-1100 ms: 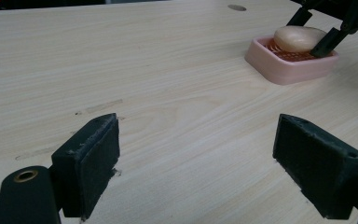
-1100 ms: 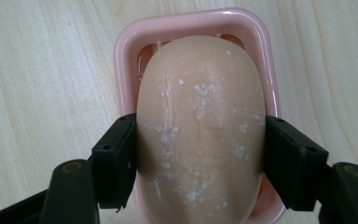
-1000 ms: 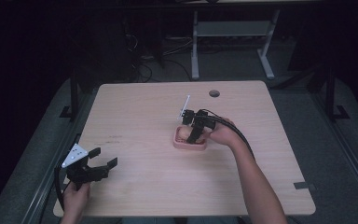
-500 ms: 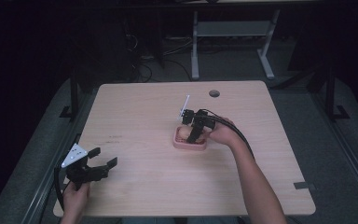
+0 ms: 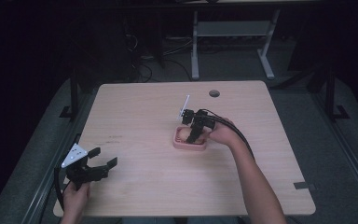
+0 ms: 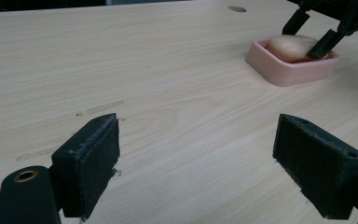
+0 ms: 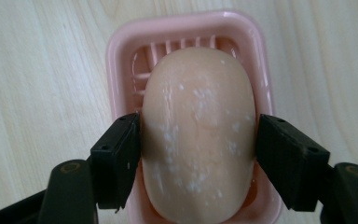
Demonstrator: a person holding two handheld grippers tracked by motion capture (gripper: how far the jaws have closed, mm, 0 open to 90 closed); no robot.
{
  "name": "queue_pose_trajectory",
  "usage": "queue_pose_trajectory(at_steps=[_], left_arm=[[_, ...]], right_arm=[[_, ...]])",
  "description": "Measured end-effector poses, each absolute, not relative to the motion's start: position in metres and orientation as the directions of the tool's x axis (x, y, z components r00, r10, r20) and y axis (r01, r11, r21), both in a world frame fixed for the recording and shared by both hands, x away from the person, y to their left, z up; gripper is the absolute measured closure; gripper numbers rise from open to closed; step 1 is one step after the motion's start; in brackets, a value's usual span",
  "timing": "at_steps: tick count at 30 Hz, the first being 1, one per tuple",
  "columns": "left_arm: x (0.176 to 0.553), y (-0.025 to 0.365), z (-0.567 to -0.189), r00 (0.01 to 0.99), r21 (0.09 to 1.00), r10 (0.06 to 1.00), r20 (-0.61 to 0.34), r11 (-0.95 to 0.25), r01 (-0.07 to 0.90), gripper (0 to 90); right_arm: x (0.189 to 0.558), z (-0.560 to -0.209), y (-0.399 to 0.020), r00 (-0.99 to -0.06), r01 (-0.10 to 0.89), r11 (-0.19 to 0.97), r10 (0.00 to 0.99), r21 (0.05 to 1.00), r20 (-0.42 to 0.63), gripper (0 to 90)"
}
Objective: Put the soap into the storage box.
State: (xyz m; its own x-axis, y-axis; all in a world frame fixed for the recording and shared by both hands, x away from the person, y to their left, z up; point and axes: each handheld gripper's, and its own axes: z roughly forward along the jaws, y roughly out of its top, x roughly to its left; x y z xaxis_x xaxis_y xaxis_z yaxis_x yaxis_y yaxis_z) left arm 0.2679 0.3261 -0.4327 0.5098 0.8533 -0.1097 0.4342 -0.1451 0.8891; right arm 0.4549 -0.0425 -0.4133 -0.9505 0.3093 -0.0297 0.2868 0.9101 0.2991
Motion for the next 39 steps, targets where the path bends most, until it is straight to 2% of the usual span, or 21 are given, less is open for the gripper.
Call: queue_pose_trajectory(at_steps=[4, 39], left_arm=[[0.268, 0.326, -0.433, 0.511, 0.89, 0.853, -0.108, -0.146, 0.433, 14.3], [0.269, 0.325, -0.433, 0.511, 0.886, 0.853, -0.104, -0.154, 0.438, 14.3]], right_arm=[[0.453, -0.405, -0.045, -0.951, 0.283, 0.9, 0.309, 0.332, -0.026, 31.5], [0.438, -0.387, -0.083, -0.924, 0.351, 0.853, 0.383, 0.386, -0.007, 30.8]])
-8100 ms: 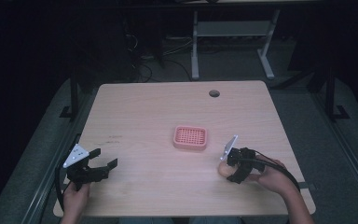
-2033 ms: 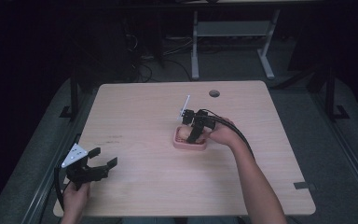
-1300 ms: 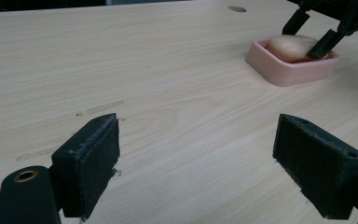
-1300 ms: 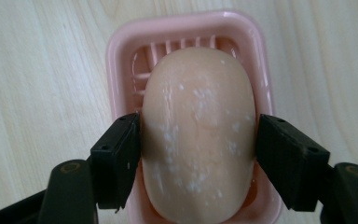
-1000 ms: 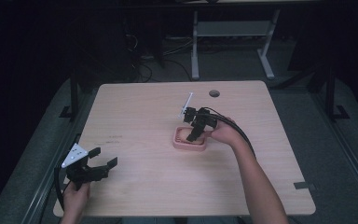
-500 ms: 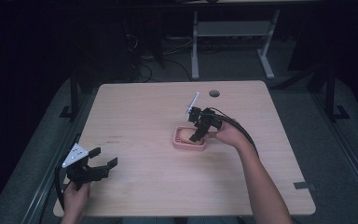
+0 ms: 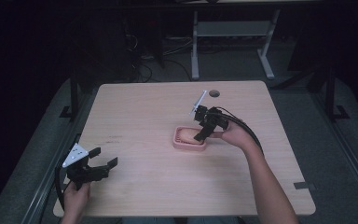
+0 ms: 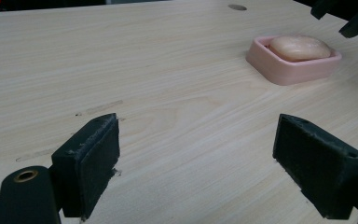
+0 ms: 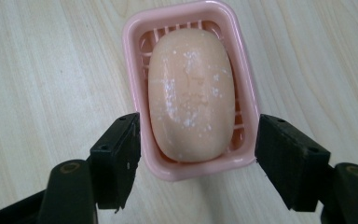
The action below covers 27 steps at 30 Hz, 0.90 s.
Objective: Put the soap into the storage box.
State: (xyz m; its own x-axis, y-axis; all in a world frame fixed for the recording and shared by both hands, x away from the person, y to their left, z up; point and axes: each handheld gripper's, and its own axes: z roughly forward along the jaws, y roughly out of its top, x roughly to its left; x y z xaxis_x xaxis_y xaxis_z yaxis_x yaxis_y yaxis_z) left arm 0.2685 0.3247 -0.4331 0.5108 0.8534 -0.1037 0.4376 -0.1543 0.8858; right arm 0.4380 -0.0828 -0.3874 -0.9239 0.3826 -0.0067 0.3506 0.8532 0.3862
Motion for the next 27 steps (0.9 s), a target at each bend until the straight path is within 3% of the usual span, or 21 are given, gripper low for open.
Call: queue_pose_trajectory(at_steps=[27], left_arm=[[0.269, 0.323, -0.434, 0.513, 0.885, 0.852, -0.102, -0.158, 0.438, 14.3]], right_arm=[[0.423, -0.393, -0.117, -0.908, 0.381, 0.822, 0.419, 0.423, 0.004, 29.9]])
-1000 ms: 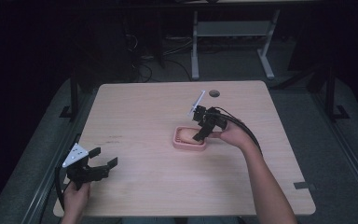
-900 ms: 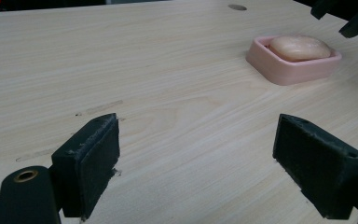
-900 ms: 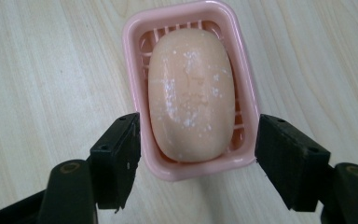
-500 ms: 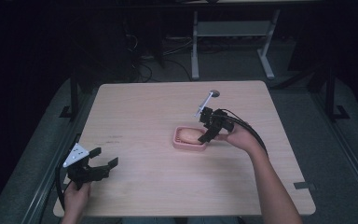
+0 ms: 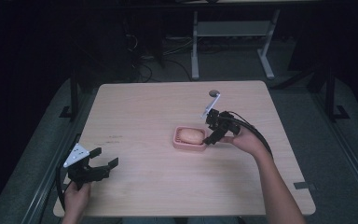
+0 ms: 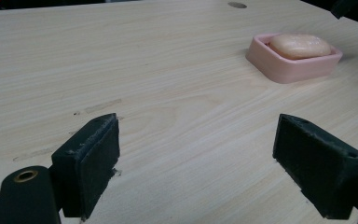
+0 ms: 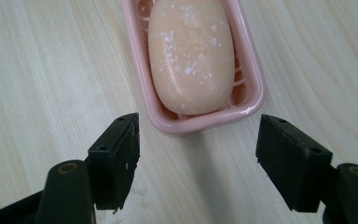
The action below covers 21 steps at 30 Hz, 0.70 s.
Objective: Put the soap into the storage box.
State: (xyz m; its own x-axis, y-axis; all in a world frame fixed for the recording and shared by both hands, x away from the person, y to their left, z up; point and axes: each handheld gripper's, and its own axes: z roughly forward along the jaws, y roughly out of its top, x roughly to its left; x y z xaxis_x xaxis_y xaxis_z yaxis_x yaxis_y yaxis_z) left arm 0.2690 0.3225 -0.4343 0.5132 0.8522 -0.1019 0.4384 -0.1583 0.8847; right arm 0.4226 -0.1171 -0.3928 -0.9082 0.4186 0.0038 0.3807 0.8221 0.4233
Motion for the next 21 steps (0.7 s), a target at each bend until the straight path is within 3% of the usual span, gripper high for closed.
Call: queue_pose_trajectory(at_steps=[21], left_arm=[[0.269, 0.322, -0.435, 0.513, 0.883, 0.853, -0.1, -0.162, 0.441, 14.3]], right_arm=[[0.405, -0.406, -0.15, -0.888, 0.429, 0.797, 0.459, 0.425, 0.036, 29.2]])
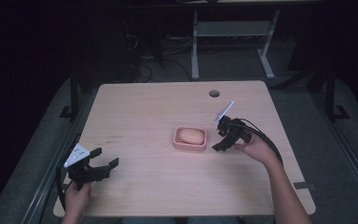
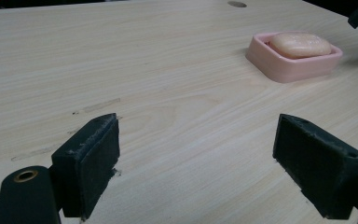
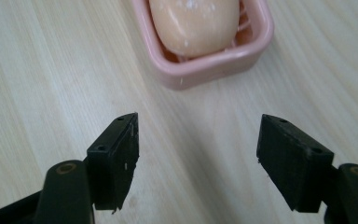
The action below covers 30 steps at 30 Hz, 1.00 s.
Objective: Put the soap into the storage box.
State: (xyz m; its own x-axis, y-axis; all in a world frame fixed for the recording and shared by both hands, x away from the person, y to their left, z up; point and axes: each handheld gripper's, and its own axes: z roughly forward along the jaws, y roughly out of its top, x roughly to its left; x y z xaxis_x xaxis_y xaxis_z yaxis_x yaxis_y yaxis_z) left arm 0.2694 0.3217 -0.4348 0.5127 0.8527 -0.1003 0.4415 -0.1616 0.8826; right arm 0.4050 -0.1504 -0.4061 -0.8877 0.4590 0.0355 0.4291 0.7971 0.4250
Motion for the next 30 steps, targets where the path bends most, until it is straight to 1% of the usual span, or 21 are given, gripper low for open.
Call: queue_pose_trajectory(at_steps=[8, 11, 18, 22, 25, 30], left_arm=[[0.27, 0.322, -0.435, 0.513, 0.882, 0.852, -0.101, -0.162, 0.442, 14.3], [0.269, 0.322, -0.435, 0.512, 0.882, 0.853, -0.101, -0.161, 0.442, 14.3], [0.27, 0.321, -0.435, 0.515, 0.882, 0.851, -0.098, -0.165, 0.442, 14.3], [0.27, 0.321, -0.436, 0.517, 0.882, 0.85, -0.096, -0.169, 0.441, 14.3], [0.27, 0.321, -0.436, 0.518, 0.882, 0.85, -0.095, -0.17, 0.441, 14.3], [0.27, 0.321, -0.436, 0.518, 0.88, 0.85, -0.092, -0.174, 0.442, 14.3]], right_arm=[[0.398, -0.411, -0.16, -0.882, 0.436, 0.784, 0.469, 0.442, 0.039, 29.3], [0.396, -0.413, -0.163, -0.877, 0.45, 0.783, 0.477, 0.429, 0.05, 28.8], [0.389, -0.416, -0.171, -0.874, 0.452, 0.77, 0.483, 0.45, 0.051, 29.1], [0.386, -0.417, -0.175, -0.871, 0.459, 0.773, 0.488, 0.438, 0.053, 28.9], [0.382, -0.416, -0.179, -0.869, 0.462, 0.759, 0.492, 0.46, 0.06, 28.8], [0.375, -0.419, -0.187, -0.861, 0.473, 0.748, 0.504, 0.466, 0.065, 28.6]])
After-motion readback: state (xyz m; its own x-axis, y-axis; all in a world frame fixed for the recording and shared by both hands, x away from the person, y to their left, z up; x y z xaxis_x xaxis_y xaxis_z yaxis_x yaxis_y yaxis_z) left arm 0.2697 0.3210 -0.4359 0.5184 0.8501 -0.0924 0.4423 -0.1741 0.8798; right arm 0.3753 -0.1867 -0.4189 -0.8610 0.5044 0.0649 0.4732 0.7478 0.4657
